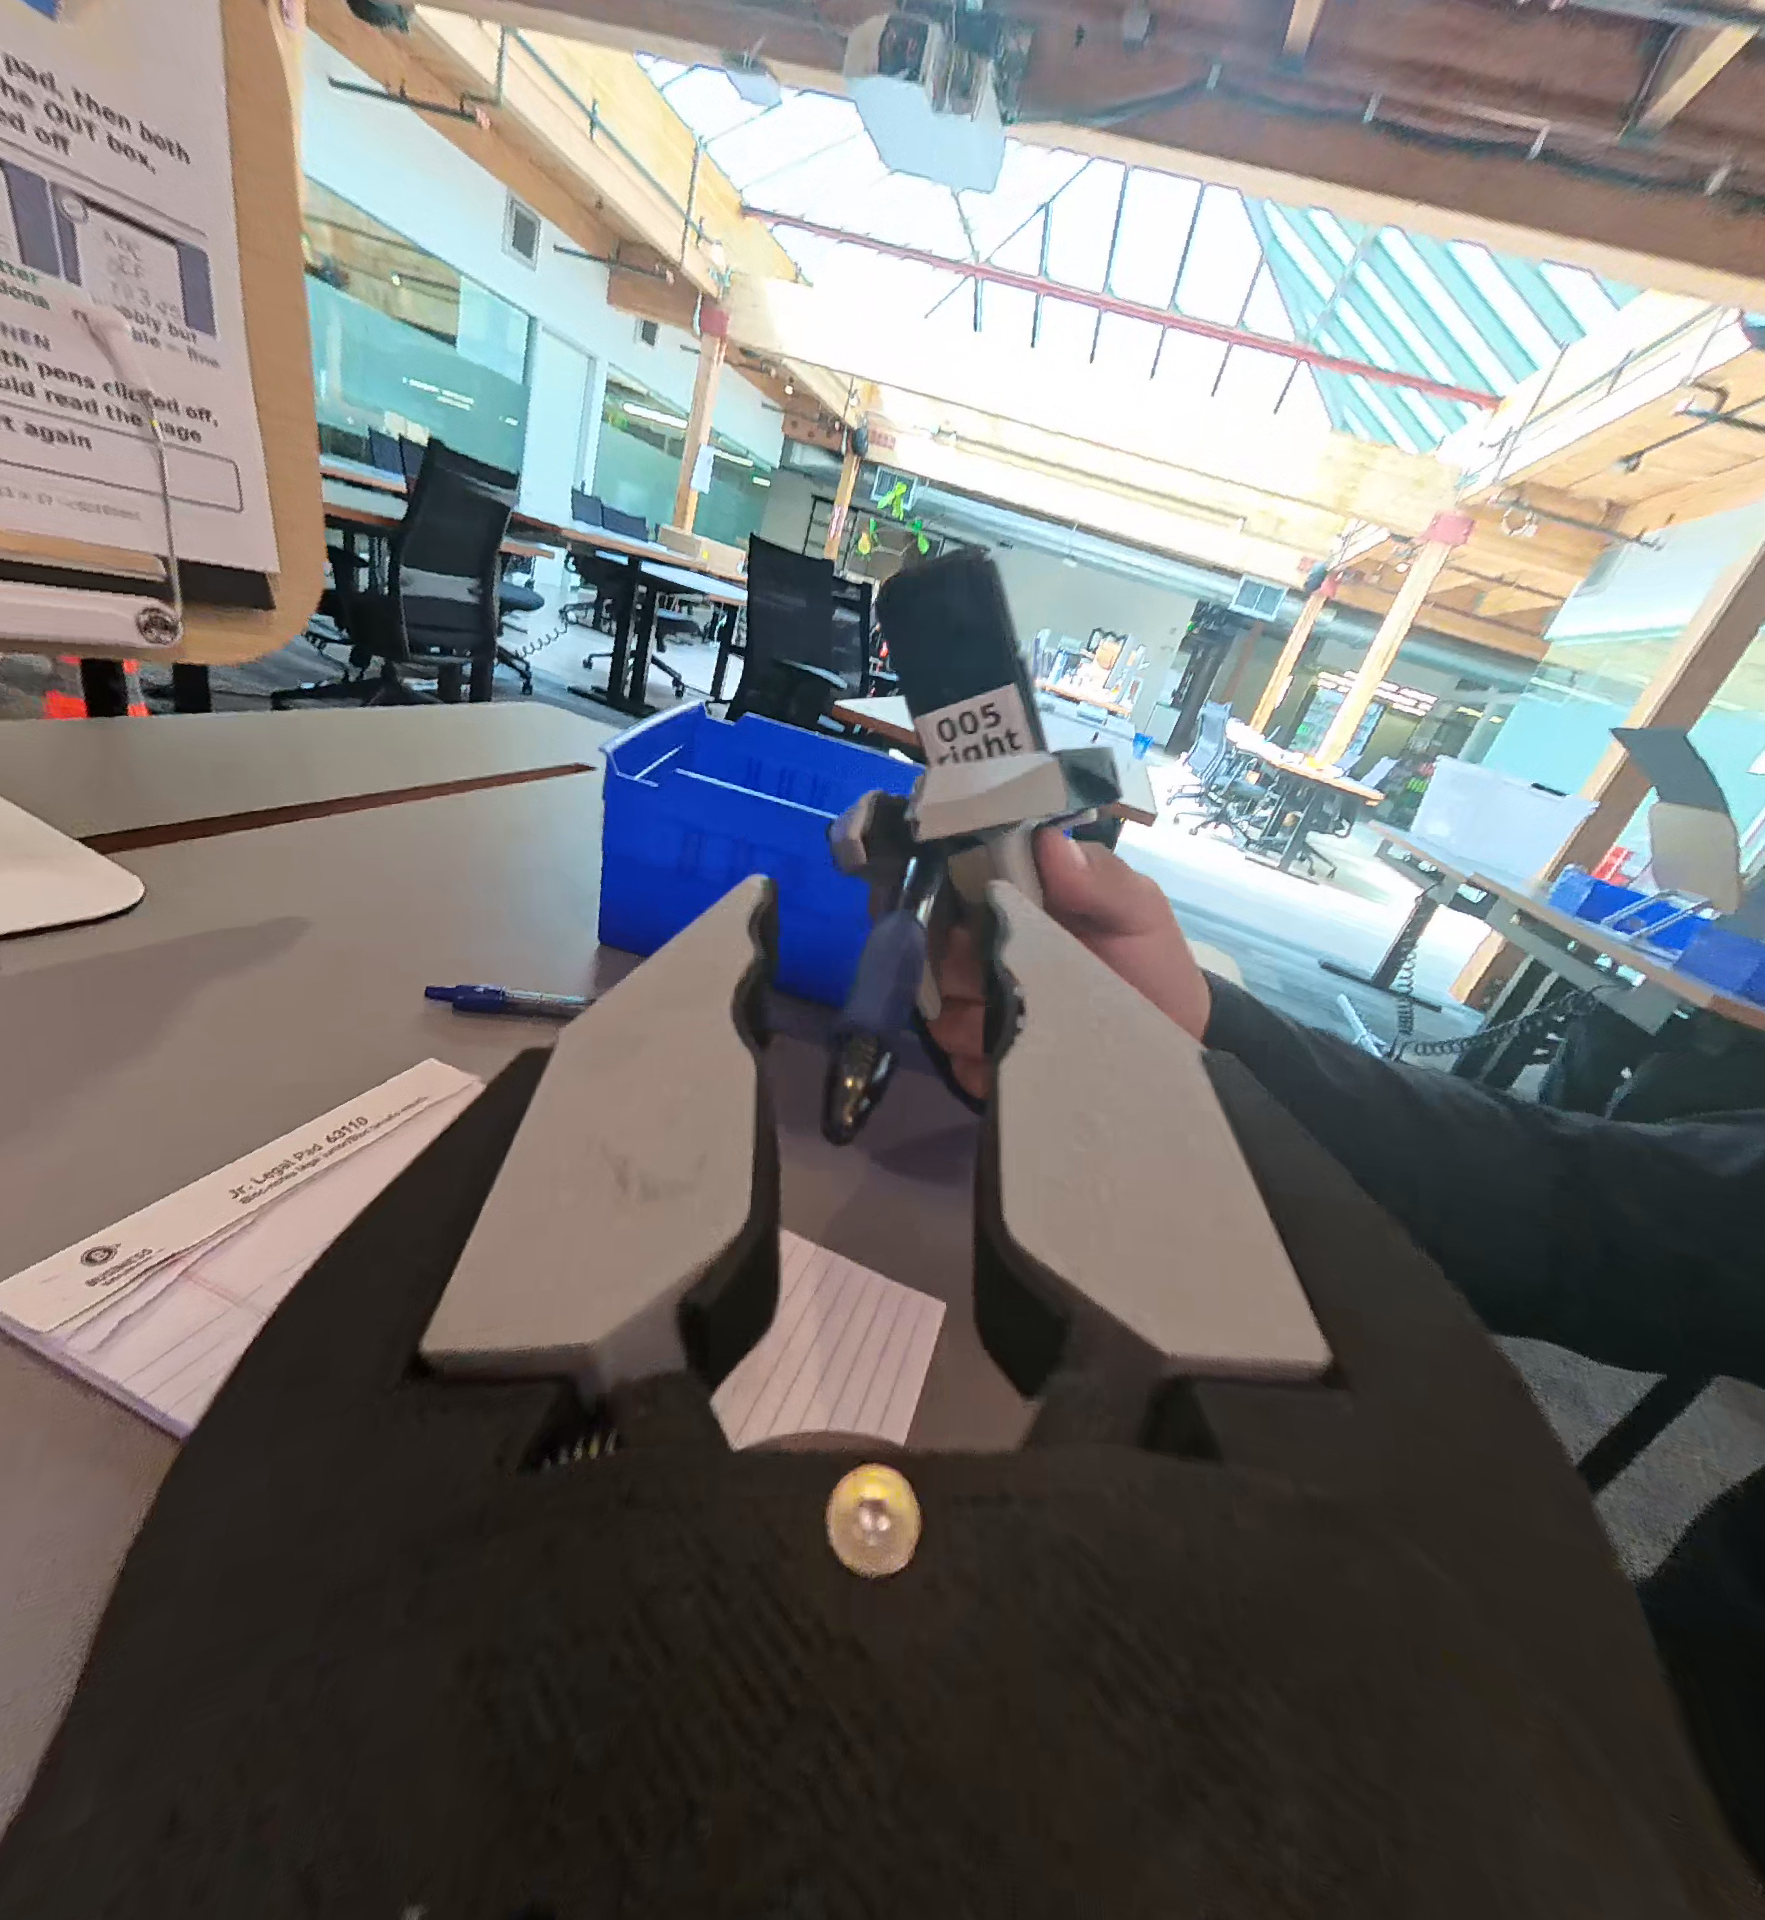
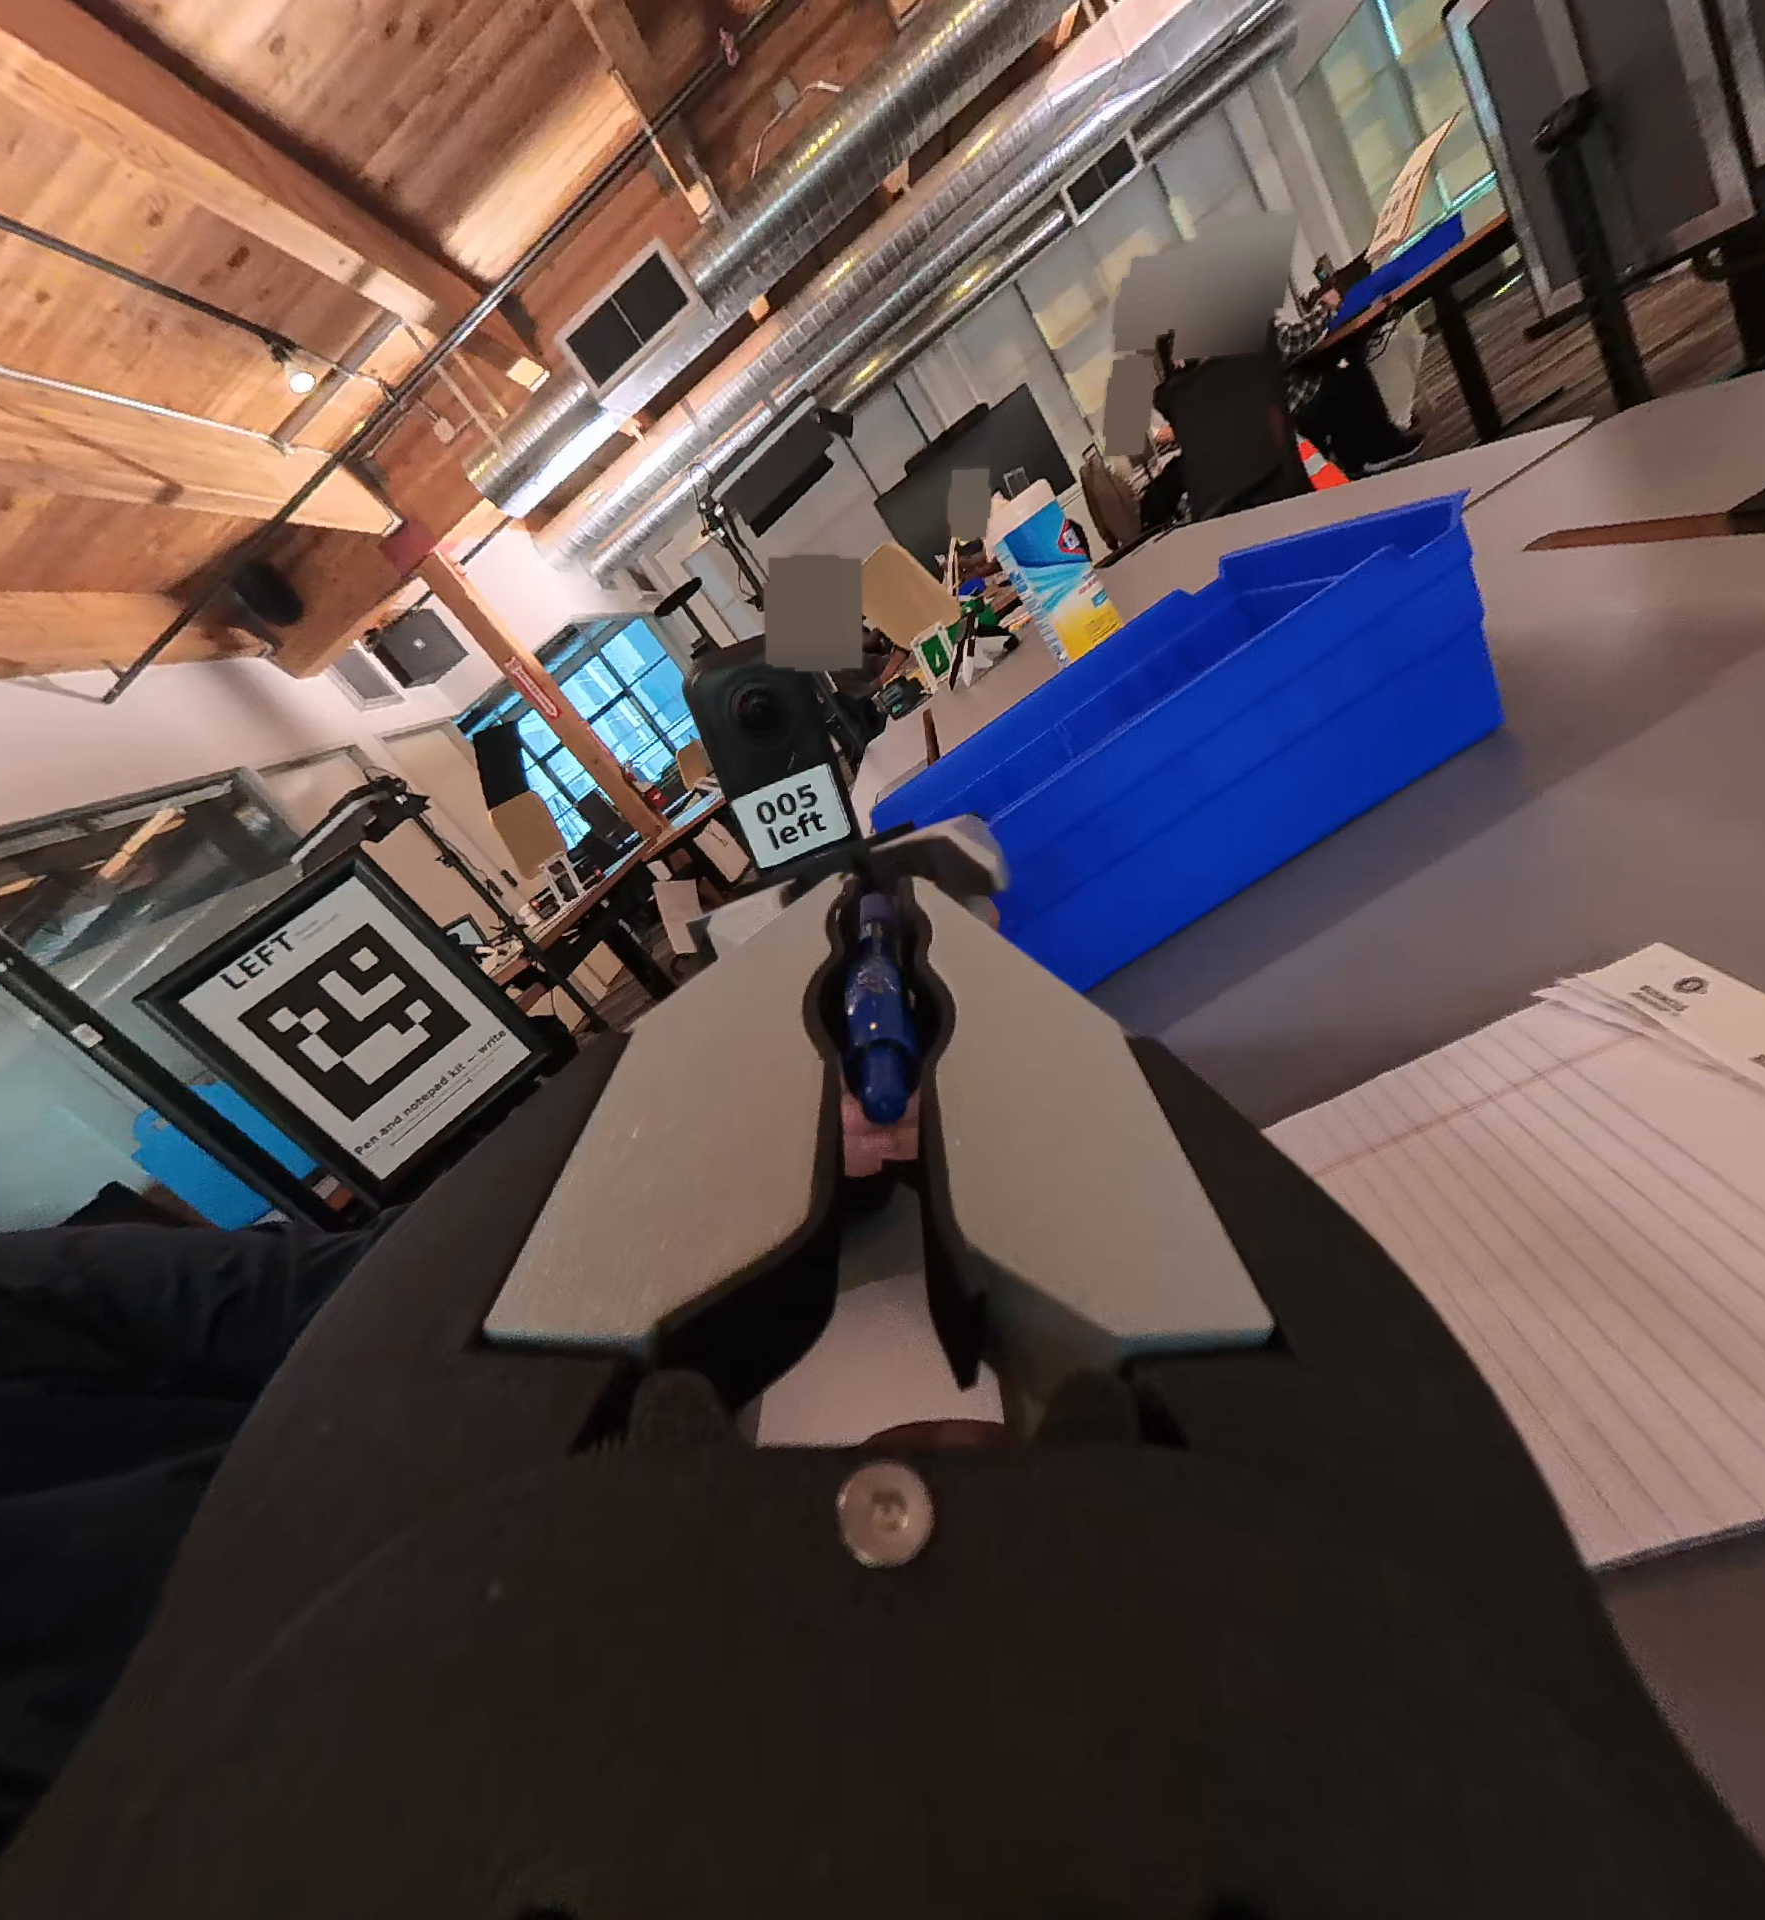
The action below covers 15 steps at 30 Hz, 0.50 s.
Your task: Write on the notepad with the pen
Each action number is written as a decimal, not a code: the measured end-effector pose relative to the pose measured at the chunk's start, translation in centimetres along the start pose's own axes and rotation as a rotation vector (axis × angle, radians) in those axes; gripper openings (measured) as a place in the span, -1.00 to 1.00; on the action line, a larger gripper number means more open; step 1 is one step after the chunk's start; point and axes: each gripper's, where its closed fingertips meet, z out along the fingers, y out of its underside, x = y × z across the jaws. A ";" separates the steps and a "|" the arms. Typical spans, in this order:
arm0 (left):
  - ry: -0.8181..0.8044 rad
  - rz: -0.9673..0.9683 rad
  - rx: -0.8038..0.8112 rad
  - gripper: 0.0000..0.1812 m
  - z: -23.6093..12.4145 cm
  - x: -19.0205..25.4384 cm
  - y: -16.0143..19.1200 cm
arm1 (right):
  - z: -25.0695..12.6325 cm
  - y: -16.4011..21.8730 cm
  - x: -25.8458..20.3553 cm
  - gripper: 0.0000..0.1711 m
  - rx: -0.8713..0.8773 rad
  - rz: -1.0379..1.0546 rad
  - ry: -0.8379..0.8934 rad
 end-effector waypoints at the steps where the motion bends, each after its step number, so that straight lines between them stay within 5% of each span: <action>1: 0.012 0.002 0.013 -0.77 -0.2 0.2 -0.2 | 0.0 0.1 0.1 -0.96 -0.002 0.002 0.004; 3: 0.034 0.005 0.021 -1.00 -0.3 0.5 -0.3 | 0.2 0.2 0.1 -0.96 -0.003 0.011 -0.003; 5: 0.050 0.001 0.011 -1.00 -0.3 0.6 -0.1 | 0.2 0.0 -0.1 -0.96 0.012 0.030 -0.022; 8: 0.058 -0.030 -0.005 -0.73 -0.1 0.5 0.2 | 0.1 -0.2 -0.3 -0.96 0.022 0.039 -0.036; 15: 0.042 -0.026 -0.045 -0.64 0.0 0.2 0.9 | 0.0 -0.1 0.1 -0.96 0.010 0.013 0.006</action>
